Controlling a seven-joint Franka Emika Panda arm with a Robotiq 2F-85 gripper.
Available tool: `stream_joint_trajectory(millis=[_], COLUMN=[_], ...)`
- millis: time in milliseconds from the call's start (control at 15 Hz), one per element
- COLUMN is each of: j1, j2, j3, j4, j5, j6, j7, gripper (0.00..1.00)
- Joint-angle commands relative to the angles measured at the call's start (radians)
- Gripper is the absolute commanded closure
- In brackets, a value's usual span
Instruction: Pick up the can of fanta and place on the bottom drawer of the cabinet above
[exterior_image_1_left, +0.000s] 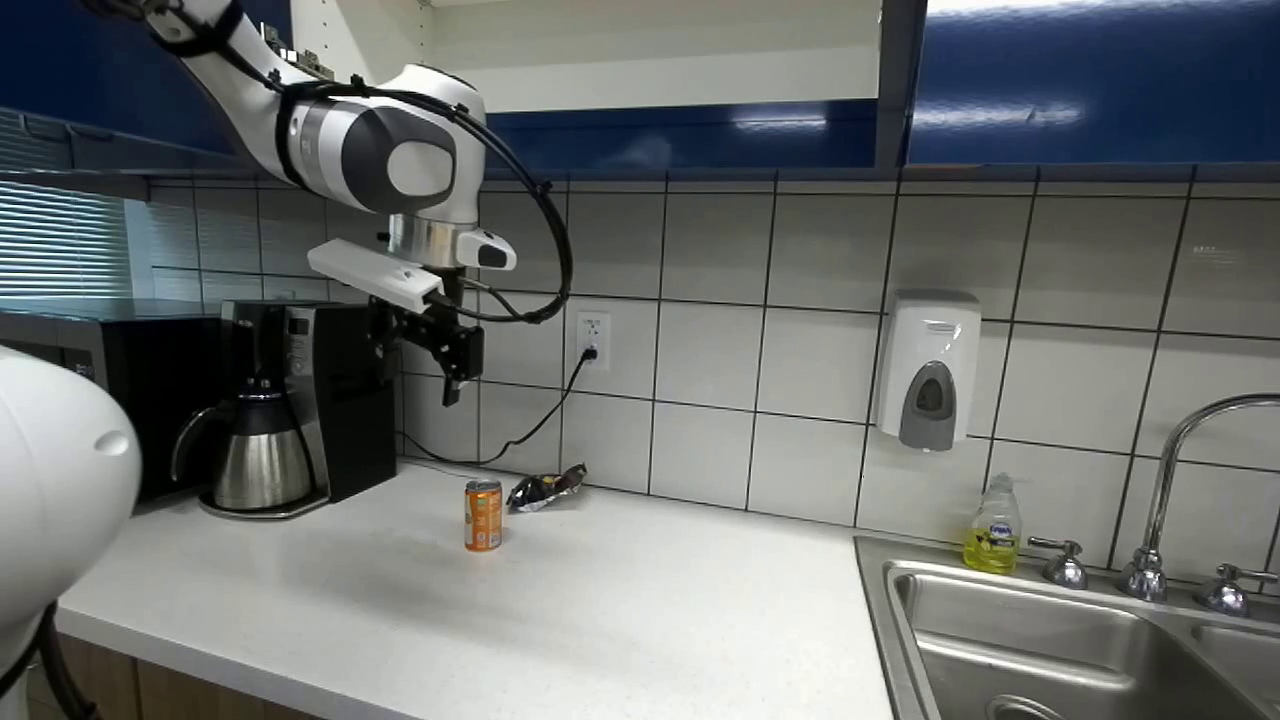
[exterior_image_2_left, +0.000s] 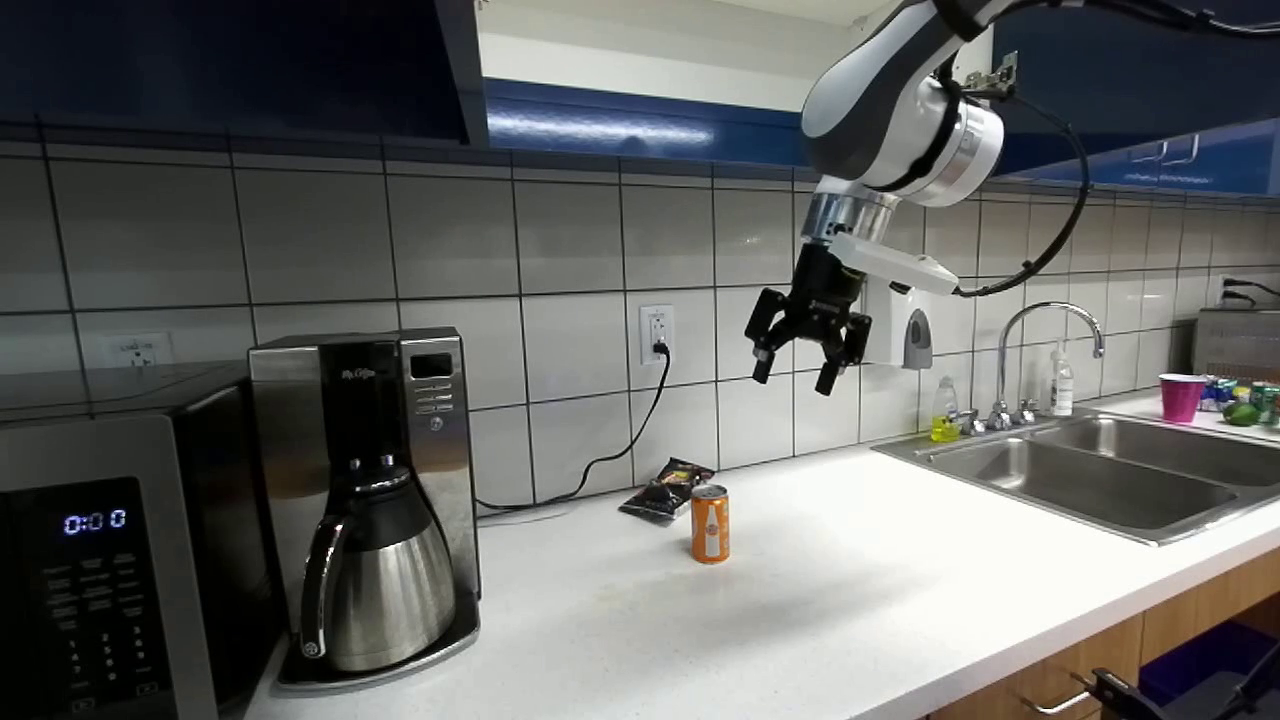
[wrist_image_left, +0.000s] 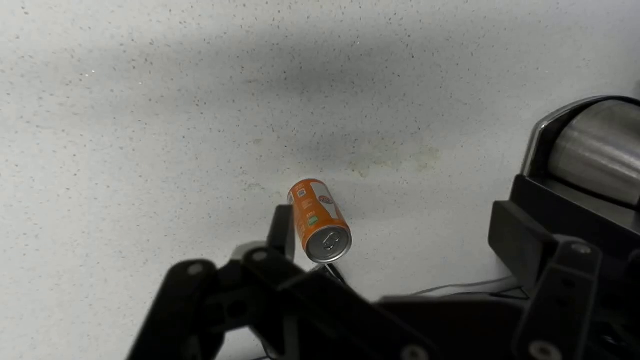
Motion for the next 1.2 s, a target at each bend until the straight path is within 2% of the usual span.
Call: stream_joint_trajectory(millis=[0, 467, 1133], j1=[-0.01, -0.008, -0.027], j2=[0.047, 0.198, 0.5], j3=[0.021, 0.043, 0.067], j4=[0.008, -0.003, 0.036], j5=[-0.003, -0.007, -0.012], j6=[0.025, 0.129, 0.397], j7=[-0.012, -0.035, -0.097], gripper=[0.0, 0.0, 0.0])
